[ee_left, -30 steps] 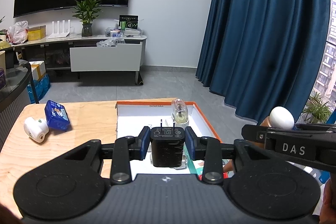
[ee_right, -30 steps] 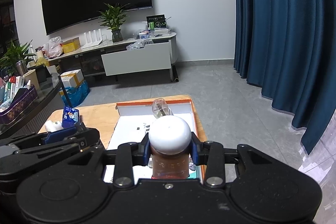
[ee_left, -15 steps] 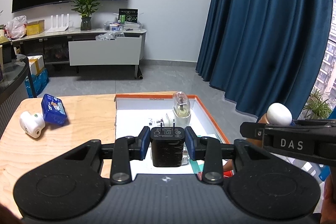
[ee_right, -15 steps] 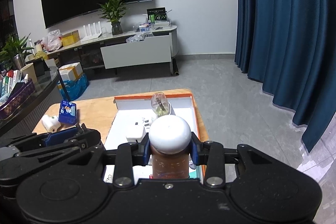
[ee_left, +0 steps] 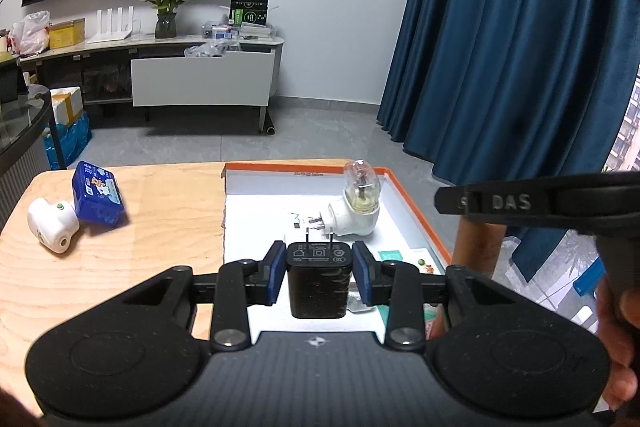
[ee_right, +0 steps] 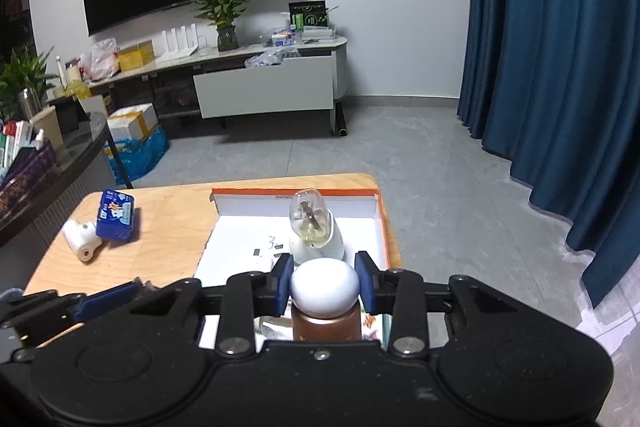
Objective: Organize rigid objects
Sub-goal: 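Lower and release the black charger with left tool while right tool releases the brown tube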
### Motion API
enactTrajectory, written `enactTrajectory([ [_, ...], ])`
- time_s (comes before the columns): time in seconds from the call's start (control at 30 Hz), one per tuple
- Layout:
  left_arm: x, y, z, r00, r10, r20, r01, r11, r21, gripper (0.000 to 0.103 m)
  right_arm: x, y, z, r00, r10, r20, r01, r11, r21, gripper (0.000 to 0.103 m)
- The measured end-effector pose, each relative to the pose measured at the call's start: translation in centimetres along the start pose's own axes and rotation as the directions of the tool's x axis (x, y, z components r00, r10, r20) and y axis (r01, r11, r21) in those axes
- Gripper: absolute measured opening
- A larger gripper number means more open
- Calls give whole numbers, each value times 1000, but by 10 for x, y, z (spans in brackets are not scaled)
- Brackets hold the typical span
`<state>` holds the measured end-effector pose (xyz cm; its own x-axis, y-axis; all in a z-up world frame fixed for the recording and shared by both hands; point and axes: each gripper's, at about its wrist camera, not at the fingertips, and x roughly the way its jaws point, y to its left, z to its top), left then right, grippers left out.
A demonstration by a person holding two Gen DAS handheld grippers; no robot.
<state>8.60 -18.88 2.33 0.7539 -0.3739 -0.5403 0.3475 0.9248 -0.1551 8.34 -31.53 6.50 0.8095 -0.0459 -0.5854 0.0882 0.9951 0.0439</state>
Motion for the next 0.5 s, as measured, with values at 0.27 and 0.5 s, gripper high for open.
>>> enactTrajectory([
  [0.27, 16, -3, 3, 998, -53, -31, 53, 998, 16, 37, 11, -5, 11, 996, -64, 67, 62, 997, 38, 76],
  [0.5, 23, -3, 0, 988, -145, -56, 146, 989, 13, 59, -7, -14, 6, 990, -80, 113, 73, 995, 64, 78],
])
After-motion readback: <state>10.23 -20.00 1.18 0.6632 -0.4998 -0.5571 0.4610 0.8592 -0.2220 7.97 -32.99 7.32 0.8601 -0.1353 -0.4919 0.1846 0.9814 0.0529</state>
